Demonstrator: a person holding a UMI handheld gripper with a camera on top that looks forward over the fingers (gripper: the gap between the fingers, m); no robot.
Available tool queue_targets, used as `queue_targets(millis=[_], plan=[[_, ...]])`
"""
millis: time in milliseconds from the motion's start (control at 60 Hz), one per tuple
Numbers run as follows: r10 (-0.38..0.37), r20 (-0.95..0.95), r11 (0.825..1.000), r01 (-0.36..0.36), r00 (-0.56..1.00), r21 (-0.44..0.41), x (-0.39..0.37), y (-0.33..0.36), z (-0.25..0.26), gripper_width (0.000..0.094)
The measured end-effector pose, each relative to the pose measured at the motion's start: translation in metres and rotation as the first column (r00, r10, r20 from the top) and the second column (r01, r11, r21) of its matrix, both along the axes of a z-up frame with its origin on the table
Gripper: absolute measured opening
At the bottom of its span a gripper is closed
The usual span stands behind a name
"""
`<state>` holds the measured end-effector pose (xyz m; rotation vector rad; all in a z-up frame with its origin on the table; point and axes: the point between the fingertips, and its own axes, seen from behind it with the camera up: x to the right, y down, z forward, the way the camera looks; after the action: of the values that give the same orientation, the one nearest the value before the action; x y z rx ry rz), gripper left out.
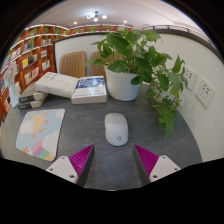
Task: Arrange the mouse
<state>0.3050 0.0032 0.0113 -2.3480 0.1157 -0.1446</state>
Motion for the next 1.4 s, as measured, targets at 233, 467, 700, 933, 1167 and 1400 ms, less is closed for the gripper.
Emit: queue_targets(millis=[233, 467, 700, 933, 1167, 1400], plan=[[0.036, -0.022, 0.999, -0.036, 0.999, -0.008, 0.014, 0.069, -0.016, 0.0757], [0.041, -0.061, 0.999, -0.040, 0.997, 0.018, 0.010, 0.094, -0.020, 0.0517], [-0.003, -0.026, 0.999, 0.002, 1.000, -0.036, 0.009, 0.089, -0.021, 0.0370], [-0.040, 0.006, 0.991, 0.039, 0.999, 0.130, -0.025, 0.087, 0.104, 0.0371], [0.026, 0.086, 0.929, -0.056, 0.996, 0.367, -0.124, 0.108, 0.252, 0.0370], [0.170, 0.010, 0.950, -0.167, 0.985, 0.264, -0.245, 0.128, 0.183, 0.0368]])
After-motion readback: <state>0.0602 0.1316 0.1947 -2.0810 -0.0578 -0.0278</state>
